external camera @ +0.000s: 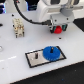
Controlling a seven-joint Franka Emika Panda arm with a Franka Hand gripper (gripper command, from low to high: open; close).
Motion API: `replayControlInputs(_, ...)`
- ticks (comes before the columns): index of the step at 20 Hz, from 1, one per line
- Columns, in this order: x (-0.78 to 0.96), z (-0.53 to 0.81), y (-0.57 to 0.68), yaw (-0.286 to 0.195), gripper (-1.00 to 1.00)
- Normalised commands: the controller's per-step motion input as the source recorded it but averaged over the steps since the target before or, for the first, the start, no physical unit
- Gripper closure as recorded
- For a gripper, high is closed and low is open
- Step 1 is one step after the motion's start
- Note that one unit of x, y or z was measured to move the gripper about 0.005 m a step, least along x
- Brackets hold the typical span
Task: Insert the blue gear onto the right peg, followed by the red gear
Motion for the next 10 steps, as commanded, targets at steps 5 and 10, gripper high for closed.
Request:
replayControlInputs(5, 0.08, 0.43, 0.00, 0.000, 1.00)
replayControlInputs(10, 0.32, 0.63, -0.02, 0.000, 1.00)
